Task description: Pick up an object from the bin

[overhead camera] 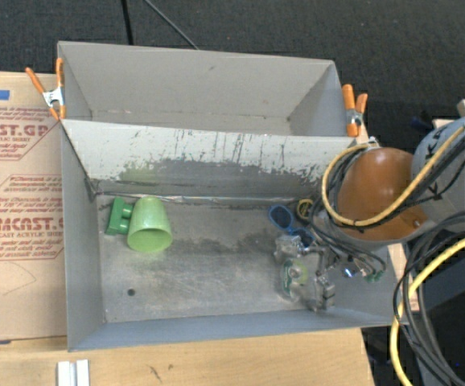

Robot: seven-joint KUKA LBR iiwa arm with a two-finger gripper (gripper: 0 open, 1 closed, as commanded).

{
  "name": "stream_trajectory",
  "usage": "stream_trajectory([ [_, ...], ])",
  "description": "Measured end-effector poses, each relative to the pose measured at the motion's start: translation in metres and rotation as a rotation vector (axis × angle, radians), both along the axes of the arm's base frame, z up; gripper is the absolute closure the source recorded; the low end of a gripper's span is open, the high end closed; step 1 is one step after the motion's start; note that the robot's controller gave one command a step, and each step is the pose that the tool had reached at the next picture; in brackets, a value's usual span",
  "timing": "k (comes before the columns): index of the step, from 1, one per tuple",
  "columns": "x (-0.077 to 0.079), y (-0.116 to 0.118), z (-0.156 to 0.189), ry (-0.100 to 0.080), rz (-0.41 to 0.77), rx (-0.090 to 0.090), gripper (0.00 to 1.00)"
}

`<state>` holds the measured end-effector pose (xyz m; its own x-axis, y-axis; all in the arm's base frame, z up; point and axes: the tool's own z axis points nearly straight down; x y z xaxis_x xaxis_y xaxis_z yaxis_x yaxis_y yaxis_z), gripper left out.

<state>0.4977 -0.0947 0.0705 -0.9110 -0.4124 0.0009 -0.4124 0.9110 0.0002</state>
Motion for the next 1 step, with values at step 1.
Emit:
stream_trajectory([
  [1, 0.0231, 0.0112, -0.001, -0.003, 0.05, 0.001, 0.0],
])
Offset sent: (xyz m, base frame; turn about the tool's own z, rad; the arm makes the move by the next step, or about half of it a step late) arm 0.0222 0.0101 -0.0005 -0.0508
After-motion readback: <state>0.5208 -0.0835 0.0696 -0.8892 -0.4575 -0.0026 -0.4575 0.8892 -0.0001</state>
